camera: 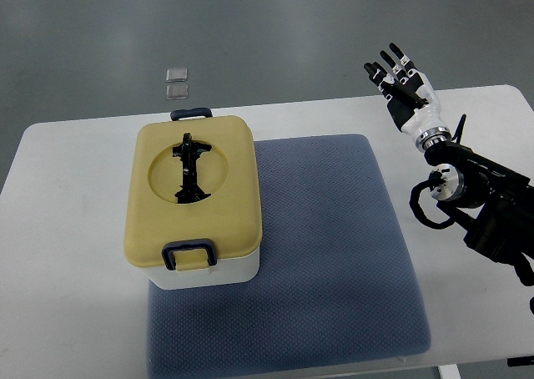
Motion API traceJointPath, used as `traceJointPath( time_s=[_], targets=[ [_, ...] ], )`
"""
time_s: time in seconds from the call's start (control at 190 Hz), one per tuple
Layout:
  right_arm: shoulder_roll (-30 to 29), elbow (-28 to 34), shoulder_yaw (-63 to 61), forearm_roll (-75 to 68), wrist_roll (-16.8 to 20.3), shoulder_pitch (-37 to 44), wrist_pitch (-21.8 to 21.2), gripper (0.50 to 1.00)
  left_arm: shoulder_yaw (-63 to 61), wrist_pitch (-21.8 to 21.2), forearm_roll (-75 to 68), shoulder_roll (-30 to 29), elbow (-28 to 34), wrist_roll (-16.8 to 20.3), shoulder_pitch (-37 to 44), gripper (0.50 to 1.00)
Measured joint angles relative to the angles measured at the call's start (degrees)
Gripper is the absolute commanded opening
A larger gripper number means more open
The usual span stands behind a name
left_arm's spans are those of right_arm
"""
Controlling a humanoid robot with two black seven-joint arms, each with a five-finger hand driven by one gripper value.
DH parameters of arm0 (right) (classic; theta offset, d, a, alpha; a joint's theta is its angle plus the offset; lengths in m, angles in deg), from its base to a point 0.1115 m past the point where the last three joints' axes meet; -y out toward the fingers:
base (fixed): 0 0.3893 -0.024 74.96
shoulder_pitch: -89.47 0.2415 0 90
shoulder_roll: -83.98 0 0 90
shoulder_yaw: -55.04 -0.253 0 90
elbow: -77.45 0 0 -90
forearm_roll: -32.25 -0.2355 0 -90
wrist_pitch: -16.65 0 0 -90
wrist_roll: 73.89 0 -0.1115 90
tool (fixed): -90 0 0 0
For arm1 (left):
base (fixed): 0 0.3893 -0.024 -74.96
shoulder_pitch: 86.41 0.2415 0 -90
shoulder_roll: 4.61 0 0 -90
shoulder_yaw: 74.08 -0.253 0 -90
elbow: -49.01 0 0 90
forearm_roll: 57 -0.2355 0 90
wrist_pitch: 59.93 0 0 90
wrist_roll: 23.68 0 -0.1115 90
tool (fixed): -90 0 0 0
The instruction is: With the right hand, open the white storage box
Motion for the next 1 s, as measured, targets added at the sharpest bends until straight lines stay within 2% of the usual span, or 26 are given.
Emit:
traceJointPath(
  time_s=[0.665, 1.002],
  targets=[
    [0.1, -0.1, 0.0, 0.0, 0.0, 0.3, 0.0, 0.928, 0.0, -0.1, 0.0, 0.0, 0.3, 0.0, -0.3, 1.000],
    [-1.3, -3.9, 0.2, 0.1, 0.1, 0.5, -0.6, 0.928, 0.0, -0.1, 0.0, 0.0, 0.6, 0.0, -0.3, 1.000]
  ],
)
